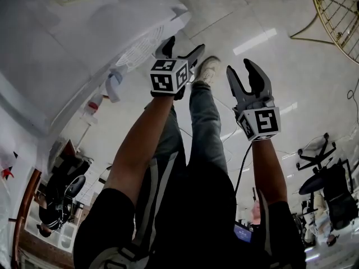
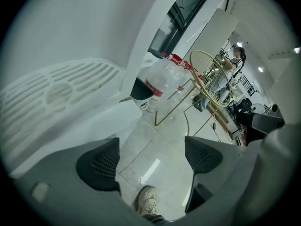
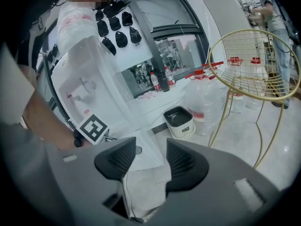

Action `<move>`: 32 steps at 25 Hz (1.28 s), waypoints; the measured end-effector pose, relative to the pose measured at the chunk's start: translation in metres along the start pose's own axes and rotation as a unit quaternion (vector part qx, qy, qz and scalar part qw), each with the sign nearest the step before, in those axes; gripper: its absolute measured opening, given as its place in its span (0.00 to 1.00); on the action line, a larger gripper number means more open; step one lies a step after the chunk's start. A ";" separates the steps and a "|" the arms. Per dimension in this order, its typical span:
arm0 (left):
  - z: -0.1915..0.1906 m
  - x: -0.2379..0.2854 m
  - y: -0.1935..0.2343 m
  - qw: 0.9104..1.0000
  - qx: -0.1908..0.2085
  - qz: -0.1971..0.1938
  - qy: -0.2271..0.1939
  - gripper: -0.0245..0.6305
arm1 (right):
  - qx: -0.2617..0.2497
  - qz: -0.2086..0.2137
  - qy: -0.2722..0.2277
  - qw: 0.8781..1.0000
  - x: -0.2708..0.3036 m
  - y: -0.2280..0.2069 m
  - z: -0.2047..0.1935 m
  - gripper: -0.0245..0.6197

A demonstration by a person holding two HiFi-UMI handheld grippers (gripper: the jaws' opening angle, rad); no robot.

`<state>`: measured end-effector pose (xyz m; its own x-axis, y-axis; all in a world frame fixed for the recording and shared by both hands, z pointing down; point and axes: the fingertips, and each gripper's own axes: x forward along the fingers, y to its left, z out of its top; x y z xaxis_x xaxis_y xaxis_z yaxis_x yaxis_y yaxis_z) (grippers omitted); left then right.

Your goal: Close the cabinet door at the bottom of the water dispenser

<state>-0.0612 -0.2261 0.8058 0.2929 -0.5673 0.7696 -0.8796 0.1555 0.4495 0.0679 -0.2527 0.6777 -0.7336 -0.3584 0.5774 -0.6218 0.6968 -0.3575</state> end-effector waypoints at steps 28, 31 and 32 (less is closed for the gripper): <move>0.034 0.010 -0.031 0.998 0.055 -0.019 -0.015 0.72 | 0.003 -0.061 -0.035 0.997 -0.046 -0.008 0.006 0.35; 0.043 -0.008 -0.049 0.996 0.072 -0.043 -0.026 0.72 | 0.001 -0.078 -0.049 0.996 -0.059 0.004 0.014 0.35; 0.047 -0.018 -0.057 0.995 0.080 -0.051 -0.030 0.72 | -0.003 -0.083 -0.052 0.995 -0.065 0.010 0.016 0.35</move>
<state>-0.0338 -0.2632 0.7447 0.3657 -0.6222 0.6922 -0.8961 -0.0345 0.4425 0.1053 -0.2327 0.6244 -0.6461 -0.5307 0.5485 -0.7351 0.6262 -0.2598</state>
